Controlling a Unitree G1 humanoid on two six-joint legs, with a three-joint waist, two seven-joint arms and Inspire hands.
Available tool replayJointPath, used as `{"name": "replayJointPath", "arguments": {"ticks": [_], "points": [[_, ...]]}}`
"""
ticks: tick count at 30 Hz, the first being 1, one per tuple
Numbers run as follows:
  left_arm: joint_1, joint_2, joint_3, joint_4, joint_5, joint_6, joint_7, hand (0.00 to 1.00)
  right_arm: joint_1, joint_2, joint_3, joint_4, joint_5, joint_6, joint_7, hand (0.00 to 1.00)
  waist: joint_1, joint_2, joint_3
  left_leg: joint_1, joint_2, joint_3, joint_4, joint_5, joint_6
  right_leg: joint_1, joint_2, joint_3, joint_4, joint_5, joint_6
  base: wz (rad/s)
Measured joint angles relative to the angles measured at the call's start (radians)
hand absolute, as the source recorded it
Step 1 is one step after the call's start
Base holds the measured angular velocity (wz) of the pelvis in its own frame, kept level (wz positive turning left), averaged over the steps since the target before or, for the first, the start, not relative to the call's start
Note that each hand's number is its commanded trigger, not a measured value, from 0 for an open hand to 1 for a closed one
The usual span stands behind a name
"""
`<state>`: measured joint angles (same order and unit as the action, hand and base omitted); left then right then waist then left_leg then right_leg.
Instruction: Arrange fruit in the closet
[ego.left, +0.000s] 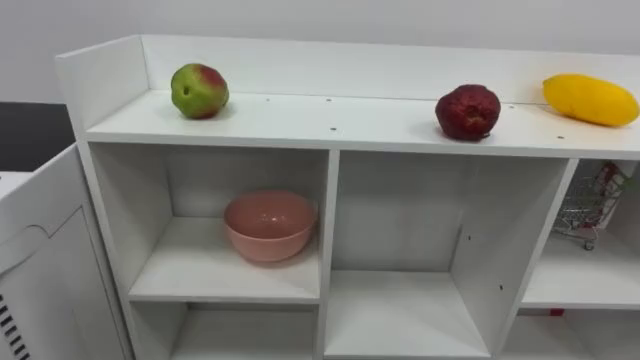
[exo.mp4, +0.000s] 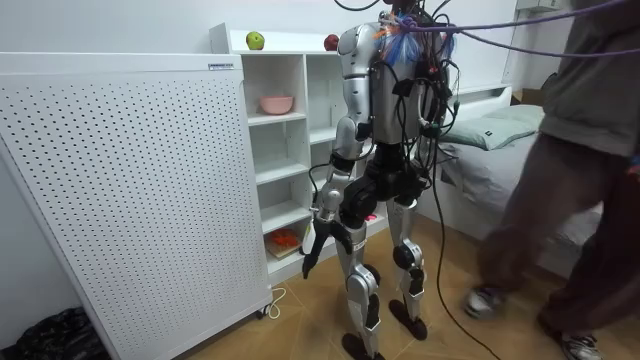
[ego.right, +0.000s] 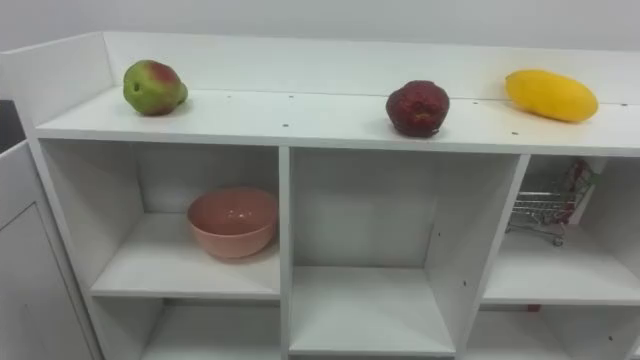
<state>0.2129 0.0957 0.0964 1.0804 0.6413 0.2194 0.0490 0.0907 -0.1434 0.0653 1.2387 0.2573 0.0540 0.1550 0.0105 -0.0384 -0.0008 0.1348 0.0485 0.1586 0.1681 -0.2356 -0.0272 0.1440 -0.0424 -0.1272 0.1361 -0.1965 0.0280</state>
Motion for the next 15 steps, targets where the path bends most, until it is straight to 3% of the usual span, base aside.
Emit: {"name": "replayJointPath", "arguments": {"ticks": [9,15], "points": [[-0.002,0.0,-0.001,0.0,-0.005,-0.003,0.001,0.0,-0.002,0.0,0.0,-0.001,0.0,-0.002,-0.005,0.0,0.0,-0.001,0.0006,0.0,0.001,0.001,-0.002,0.0,0.0,-0.002,0.002,0.011,0.0,0.0,0.0,0.0],[-0.005,0.0,0.003,-0.001,-0.005,-0.037,0.028,0.0,-0.001,0.005,-0.01,0.012,0.023,-0.011,-0.046,0.0,-0.002,0.005,0.0008,0.017,0.001,0.002,-0.001,0.0,0.0,0.006,0.002,0.016,0.0,0.0,0.0,-0.05]]}}
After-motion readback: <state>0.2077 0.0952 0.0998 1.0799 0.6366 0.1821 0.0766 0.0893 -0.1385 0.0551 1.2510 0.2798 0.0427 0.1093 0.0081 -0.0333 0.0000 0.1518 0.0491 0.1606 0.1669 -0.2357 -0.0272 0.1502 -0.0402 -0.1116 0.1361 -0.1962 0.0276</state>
